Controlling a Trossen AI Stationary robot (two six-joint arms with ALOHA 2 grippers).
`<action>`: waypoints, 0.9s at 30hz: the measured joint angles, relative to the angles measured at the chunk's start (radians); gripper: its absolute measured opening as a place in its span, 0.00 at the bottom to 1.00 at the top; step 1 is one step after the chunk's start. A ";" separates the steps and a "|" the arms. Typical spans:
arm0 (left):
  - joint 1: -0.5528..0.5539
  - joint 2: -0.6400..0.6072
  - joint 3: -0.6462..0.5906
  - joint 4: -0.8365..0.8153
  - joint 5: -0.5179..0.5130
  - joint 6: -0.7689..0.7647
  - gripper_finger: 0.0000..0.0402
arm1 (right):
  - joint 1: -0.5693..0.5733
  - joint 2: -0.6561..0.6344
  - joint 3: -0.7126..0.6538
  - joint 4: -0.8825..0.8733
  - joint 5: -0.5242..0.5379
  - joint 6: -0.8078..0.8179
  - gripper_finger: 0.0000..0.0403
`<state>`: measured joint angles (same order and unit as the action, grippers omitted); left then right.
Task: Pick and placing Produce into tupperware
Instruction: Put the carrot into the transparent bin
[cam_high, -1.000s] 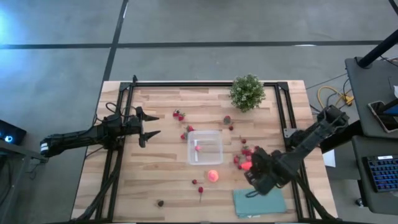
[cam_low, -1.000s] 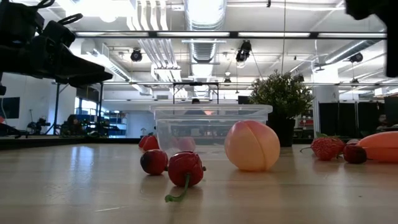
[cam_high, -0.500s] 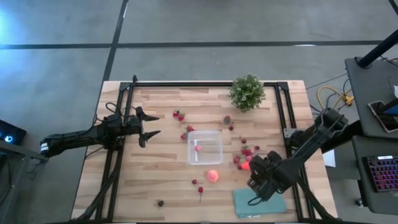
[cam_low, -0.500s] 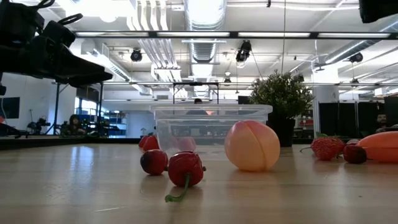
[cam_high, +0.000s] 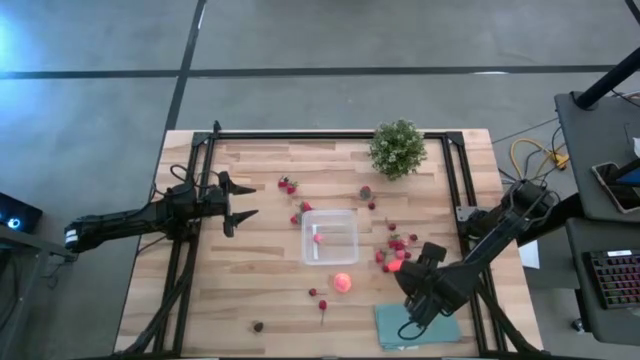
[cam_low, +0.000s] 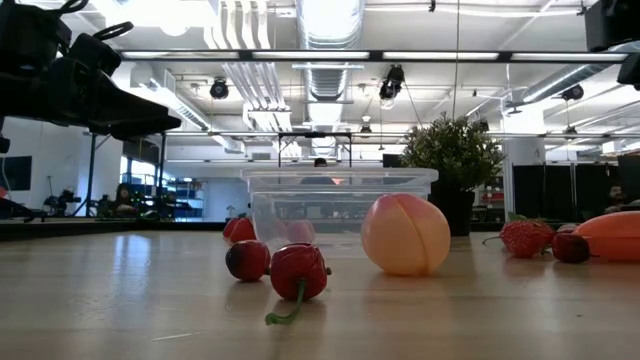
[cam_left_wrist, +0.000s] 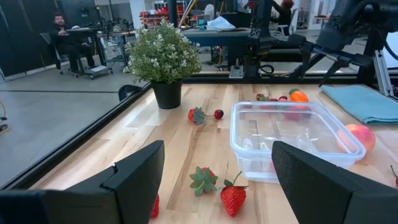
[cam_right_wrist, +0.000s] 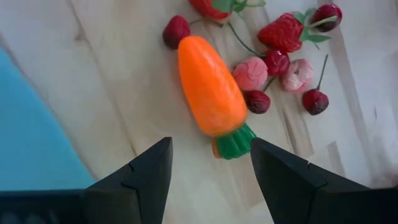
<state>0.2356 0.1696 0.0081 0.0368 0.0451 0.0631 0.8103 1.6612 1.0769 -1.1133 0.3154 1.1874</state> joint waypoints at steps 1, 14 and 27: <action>0.000 0.000 0.000 0.000 0.000 0.000 0.70 | 0.002 -0.001 -0.001 0.000 0.000 -0.015 0.52; 0.000 0.000 0.000 0.000 0.000 0.000 0.70 | -0.001 -0.004 -0.023 0.091 0.001 -0.317 0.52; 0.000 0.000 0.000 0.000 0.000 0.000 0.70 | -0.117 -0.004 -0.062 0.104 -0.002 -0.433 0.52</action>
<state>0.2356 0.1699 0.0078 0.0368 0.0452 0.0631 0.6932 1.6569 1.0145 -1.0094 0.3138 0.7546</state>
